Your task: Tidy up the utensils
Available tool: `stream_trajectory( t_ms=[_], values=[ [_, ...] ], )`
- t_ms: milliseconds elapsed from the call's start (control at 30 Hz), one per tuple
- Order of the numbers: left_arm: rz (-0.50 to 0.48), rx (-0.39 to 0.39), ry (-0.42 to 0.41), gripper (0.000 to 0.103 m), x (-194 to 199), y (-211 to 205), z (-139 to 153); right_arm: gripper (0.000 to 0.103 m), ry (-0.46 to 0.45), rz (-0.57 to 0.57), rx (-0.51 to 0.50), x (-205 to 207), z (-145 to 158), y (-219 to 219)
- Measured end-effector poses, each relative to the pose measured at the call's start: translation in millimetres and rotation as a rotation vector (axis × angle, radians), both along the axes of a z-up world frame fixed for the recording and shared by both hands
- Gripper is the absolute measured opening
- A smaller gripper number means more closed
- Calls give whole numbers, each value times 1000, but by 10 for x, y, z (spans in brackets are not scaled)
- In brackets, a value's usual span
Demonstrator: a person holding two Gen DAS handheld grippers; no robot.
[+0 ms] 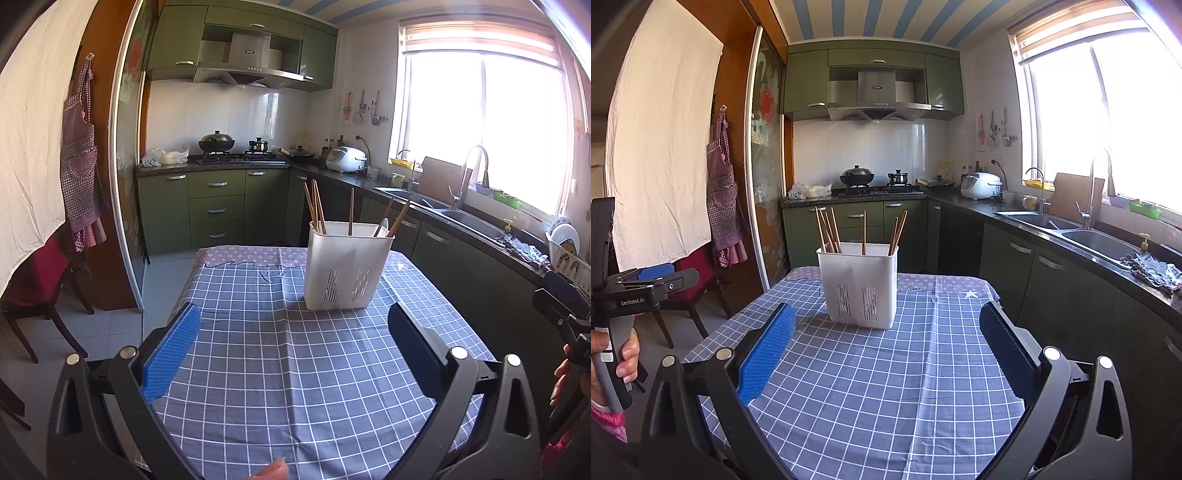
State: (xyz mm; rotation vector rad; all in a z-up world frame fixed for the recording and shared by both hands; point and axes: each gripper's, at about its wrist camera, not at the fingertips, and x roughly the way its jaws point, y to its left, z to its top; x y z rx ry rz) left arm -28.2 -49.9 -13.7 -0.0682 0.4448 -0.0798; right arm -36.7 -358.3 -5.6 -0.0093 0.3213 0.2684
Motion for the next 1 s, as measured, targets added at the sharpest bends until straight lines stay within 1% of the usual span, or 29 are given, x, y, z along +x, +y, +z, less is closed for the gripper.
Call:
stream_trajectory(
  t_ms=[767,1000],
  values=[
    [11,14,-4,96,-3,-21,-7,98,8,13,0,25,-33,62],
    [8,4,1,96,2,-11,-7,98,12,16,0,32,-46,74]
  ],
)
